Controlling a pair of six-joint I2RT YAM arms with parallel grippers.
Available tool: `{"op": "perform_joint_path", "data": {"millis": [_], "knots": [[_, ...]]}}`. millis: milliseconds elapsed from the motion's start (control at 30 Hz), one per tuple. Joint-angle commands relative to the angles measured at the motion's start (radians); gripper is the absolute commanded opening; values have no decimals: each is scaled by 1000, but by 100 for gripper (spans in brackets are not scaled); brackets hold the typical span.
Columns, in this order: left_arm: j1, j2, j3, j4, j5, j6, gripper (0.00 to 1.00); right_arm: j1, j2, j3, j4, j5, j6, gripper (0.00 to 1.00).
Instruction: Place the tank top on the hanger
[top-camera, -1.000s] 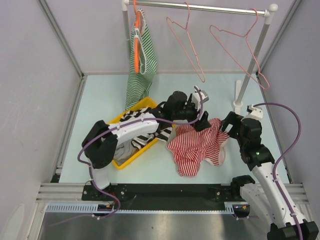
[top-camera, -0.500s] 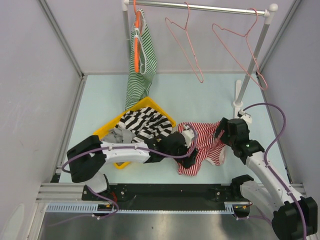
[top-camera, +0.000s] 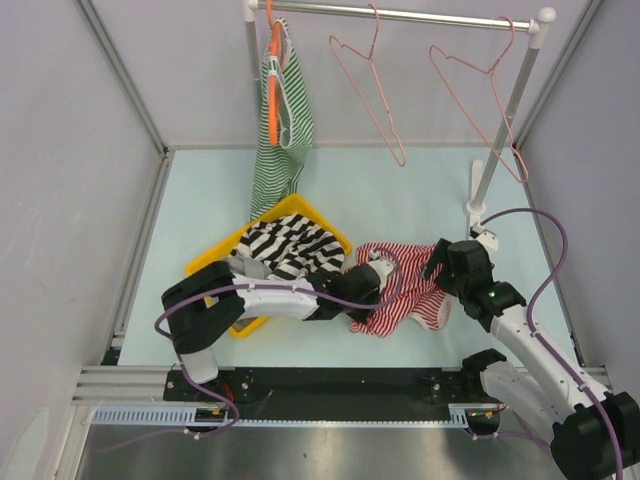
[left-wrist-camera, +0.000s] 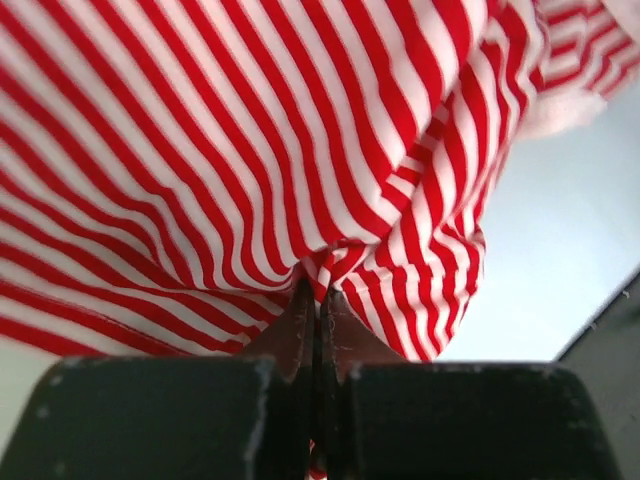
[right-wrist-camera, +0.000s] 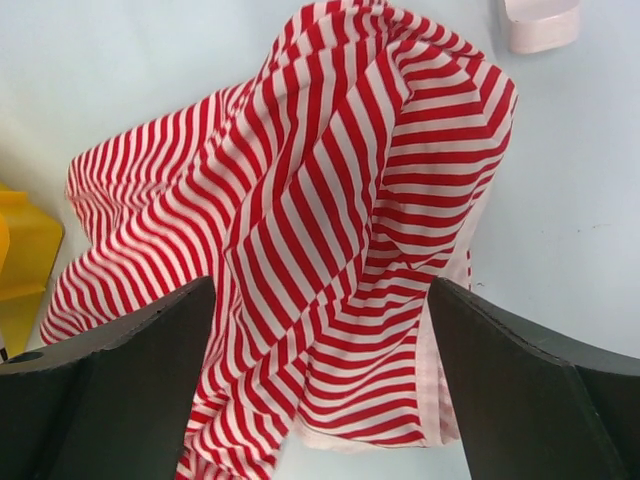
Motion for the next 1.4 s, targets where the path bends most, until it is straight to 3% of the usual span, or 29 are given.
{"op": "perform_joint_path", "data": {"millis": [0, 167, 233, 333, 367, 433, 600, 733, 967, 1233, 1367], "knots": [[92, -48, 163, -52, -98, 138, 0, 6, -20, 4, -17, 41, 20, 93], [221, 90, 404, -67, -38, 230, 0, 9, -35, -4, -18, 38, 29, 93], [243, 124, 483, -68, -76, 253, 0, 7, -34, 4, -32, 35, 37, 93], [263, 164, 545, -89, -140, 267, 76, 14, -31, 10, -61, 44, 49, 93], [260, 164, 545, -100, -157, 267, 89, 12, -31, 7, -69, 49, 52, 93], [249, 107, 462, -51, -158, 263, 96, 12, -38, 1, -71, 58, 51, 93], [160, -54, 242, 52, -161, 223, 98, 17, -21, 25, -144, 32, 31, 91], [157, -134, 67, 168, 8, 57, 97, 43, 0, 21, -190, -8, 51, 91], [122, -53, 67, 199, 75, -70, 94, 177, 110, 44, -280, 17, 184, 90], [102, 12, 65, 226, 40, -72, 95, 284, 127, 15, -330, 49, 275, 89], [126, 69, 125, 227, -6, -32, 76, 282, 153, -19, -252, 24, 263, 84]]}}
